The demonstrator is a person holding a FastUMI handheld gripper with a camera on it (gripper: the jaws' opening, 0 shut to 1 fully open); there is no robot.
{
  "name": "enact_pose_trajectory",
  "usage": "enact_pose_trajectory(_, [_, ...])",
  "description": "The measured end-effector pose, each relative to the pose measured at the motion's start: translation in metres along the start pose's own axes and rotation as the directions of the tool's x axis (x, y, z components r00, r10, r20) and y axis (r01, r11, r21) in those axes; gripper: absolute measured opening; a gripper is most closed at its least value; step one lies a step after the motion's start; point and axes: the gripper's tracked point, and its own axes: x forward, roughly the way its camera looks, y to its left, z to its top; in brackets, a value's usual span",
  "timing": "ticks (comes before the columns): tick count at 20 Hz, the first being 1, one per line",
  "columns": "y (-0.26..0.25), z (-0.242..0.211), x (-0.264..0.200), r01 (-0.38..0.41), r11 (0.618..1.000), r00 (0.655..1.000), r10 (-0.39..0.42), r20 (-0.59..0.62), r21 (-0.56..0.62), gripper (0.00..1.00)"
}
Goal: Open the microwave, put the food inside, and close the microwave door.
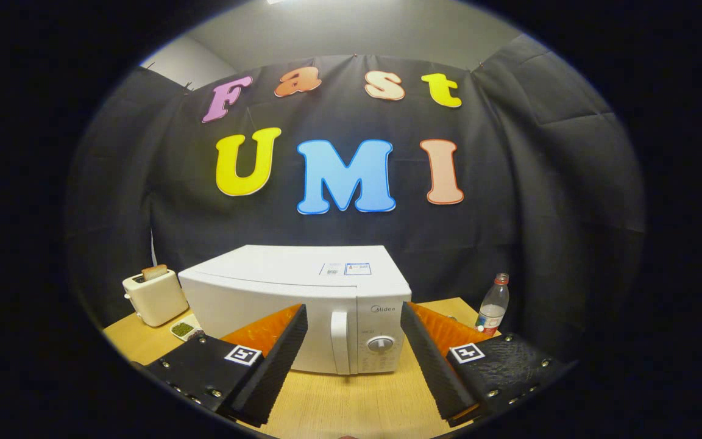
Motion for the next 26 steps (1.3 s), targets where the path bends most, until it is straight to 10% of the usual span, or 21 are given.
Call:
enact_pose_trajectory(12, [0.017,-0.08,0.088,-0.022,0.999,0.981,0.016,-0.191,-0.028,0.82])
enact_pose_trajectory(14, [0.015,-0.082,0.093,-0.004,0.999,0.981,-0.003,-0.193,-0.037,0.58])
enact_pose_trajectory(17, [0.025,-0.076,0.093,-0.01,0.999,0.982,0.003,-0.187,-0.037,0.49])
enact_pose_trajectory(18, [0.022,-0.078,0.096,-0.005,0.999,0.983,-0.004,-0.186,-0.047,0.3])
enact_pose_trajectory(26, [0.025,-0.081,0.082,-0.012,0.999,0.974,0.005,-0.226,-0.032,0.19])
